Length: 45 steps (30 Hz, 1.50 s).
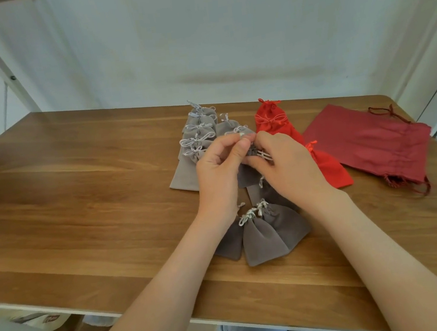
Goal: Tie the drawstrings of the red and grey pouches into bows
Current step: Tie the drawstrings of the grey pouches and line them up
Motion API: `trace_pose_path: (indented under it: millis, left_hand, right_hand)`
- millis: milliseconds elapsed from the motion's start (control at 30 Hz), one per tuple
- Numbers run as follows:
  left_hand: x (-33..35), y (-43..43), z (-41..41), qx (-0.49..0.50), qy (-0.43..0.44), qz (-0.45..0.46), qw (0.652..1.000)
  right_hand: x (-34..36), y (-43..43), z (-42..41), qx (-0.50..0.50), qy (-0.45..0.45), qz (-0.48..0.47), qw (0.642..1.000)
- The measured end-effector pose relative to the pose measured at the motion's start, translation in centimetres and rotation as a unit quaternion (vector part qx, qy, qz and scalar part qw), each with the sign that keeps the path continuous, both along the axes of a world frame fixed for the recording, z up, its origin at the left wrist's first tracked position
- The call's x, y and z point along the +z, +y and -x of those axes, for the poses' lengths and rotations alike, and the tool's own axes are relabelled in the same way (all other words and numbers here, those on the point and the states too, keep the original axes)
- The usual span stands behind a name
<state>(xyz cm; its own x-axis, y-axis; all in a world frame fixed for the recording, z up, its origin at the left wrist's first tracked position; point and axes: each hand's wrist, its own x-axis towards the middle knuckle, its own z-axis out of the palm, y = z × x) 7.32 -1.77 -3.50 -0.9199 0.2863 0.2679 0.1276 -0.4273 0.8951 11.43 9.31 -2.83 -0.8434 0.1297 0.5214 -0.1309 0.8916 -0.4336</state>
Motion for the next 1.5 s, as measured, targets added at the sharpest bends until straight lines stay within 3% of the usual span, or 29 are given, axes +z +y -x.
trace_pose_path:
  millis: [133,333,667,767,867,967,1133,1333,1500]
  left_hand:
    - [-0.3,0.2,0.2,0.013,-0.022,-0.018,1.0]
    - [-0.6,0.0,0.5,0.083,-0.004,0.021,0.996]
    - [-0.8,0.0,-0.1,0.08,0.075,0.172,0.979]
    - [-0.9,0.1,-0.1,0.084,0.09,0.196,0.973]
    - [-1.1,0.2,-0.2,0.098,0.124,0.237,0.958]
    - [-1.2,0.2,0.0,0.097,0.11,0.25,0.957]
    - [-1.3,0.2,0.2,0.105,0.1,0.25,0.957]
    - [-1.5,0.2,0.5,0.09,0.088,0.253,0.959]
    - [-1.8,0.3,0.5,0.081,0.115,0.274,0.951]
  right_hand:
    - [-0.2,0.0,0.2,-0.014,-0.018,-0.037,0.999]
    - [-0.1,1.6,0.0,0.052,-0.013,-0.063,0.997]
    - [0.4,1.3,-0.2,-0.09,-0.069,0.161,0.98]
    - [1.2,1.0,-0.4,-0.07,-0.097,0.313,0.942]
    - [1.9,1.1,-0.7,0.013,-0.105,0.503,0.858]
    - [2.2,1.0,-1.0,0.068,-0.124,0.555,0.82]
    - [1.3,0.7,-0.9,0.074,-0.104,0.437,0.89]
    - [0.5,0.2,-0.4,0.076,-0.052,0.32,0.943]
    - [-0.1,0.2,-0.1,0.057,-0.024,0.253,0.966]
